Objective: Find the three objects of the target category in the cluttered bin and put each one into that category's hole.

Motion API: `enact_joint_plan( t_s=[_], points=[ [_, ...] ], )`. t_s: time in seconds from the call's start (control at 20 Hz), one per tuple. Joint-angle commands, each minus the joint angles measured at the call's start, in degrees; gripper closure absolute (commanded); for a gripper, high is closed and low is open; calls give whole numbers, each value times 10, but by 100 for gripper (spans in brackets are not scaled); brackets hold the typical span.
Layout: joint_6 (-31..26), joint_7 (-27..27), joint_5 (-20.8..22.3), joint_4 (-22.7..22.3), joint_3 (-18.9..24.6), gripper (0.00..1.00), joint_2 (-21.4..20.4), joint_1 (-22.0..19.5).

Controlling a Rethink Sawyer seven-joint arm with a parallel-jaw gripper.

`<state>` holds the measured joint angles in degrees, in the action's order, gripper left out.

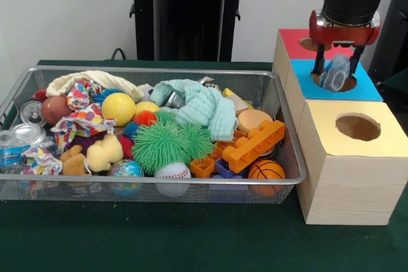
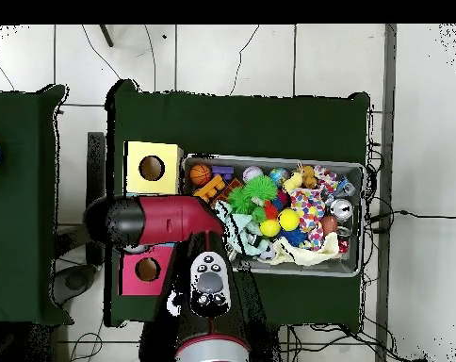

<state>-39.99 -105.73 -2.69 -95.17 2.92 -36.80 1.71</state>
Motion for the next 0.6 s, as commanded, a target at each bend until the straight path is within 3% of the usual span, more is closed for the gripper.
enact_joint_plan(
  t_s=[0.05,0.6],
  points=[
    [41,15,39,-50,42,0,19,-42],
    [-33,3,45,-40,31,0,-22,-30]
  ],
)
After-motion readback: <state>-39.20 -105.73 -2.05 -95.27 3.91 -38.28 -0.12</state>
